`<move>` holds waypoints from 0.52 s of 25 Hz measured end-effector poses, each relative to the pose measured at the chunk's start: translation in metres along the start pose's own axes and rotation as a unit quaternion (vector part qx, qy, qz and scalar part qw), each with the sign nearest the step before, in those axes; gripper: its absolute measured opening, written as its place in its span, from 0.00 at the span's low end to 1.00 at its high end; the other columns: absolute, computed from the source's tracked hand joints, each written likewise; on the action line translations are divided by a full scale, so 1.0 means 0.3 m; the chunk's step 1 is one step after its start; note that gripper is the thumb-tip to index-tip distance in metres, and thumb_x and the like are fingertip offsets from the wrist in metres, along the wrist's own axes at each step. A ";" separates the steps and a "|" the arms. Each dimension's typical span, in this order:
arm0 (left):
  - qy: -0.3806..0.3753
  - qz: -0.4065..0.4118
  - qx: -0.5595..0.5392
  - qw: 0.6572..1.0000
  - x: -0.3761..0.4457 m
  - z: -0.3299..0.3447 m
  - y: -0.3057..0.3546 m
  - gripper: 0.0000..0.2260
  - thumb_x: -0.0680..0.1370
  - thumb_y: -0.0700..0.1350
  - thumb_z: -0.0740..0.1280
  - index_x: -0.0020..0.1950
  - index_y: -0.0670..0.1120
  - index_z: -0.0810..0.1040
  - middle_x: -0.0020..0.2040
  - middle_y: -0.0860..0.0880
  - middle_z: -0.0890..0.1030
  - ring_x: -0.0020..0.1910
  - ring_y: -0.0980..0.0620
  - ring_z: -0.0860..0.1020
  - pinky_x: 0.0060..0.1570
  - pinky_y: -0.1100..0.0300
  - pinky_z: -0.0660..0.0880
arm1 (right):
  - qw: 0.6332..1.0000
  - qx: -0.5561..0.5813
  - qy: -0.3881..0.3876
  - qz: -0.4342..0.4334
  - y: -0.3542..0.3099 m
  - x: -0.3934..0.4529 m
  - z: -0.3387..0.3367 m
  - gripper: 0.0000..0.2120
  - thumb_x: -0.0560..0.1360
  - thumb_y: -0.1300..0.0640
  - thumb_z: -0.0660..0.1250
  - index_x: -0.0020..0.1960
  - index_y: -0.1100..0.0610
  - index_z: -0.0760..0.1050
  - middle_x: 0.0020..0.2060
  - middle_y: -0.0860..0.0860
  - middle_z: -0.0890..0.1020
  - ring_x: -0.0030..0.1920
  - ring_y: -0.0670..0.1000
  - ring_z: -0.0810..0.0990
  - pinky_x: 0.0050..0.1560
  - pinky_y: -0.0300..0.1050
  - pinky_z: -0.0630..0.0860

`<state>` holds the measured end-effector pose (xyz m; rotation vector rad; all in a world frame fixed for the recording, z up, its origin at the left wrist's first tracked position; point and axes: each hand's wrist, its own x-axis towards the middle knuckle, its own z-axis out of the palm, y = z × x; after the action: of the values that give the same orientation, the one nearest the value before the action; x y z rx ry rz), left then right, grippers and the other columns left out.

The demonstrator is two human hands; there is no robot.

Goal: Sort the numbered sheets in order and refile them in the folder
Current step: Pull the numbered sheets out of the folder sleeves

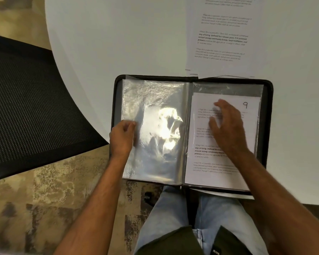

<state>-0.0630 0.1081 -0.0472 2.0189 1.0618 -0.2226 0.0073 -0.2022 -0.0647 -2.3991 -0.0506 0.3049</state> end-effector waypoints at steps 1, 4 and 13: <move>0.008 0.000 0.007 1.000 0.001 -0.001 -0.006 0.06 0.82 0.51 0.69 0.48 0.52 0.83 0.41 0.56 0.83 0.41 0.59 0.81 0.49 0.54 0.80 | 1.000 -0.023 0.013 0.005 0.050 0.008 -0.017 0.26 0.80 0.55 0.68 0.76 0.55 0.65 0.75 0.53 0.70 0.74 0.53 0.67 0.76 0.53 0.64; 0.032 0.006 0.047 0.998 -0.010 -0.002 -0.001 0.03 0.81 0.49 0.70 0.48 0.53 0.80 0.42 0.58 0.81 0.42 0.60 0.80 0.48 0.54 0.79 | 0.994 -0.095 0.056 0.003 0.171 0.033 -0.078 0.30 0.79 0.48 0.65 0.77 0.60 0.63 0.77 0.59 0.67 0.77 0.61 0.64 0.78 0.59 0.60; 0.083 0.141 0.239 0.957 -0.056 0.129 0.082 0.26 0.75 0.48 0.74 0.71 0.50 0.70 0.71 0.45 0.69 0.70 0.43 0.67 0.66 0.44 0.64 | 0.969 -0.239 0.053 0.038 0.239 0.047 -0.109 0.36 0.83 0.36 0.56 0.82 0.57 0.56 0.83 0.59 0.49 0.82 0.64 0.46 0.78 0.66 0.51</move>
<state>-0.0471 0.0618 -0.0495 2.6370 0.8579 -0.1714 0.0252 -0.2756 -0.0913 -2.8988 0.0207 0.2176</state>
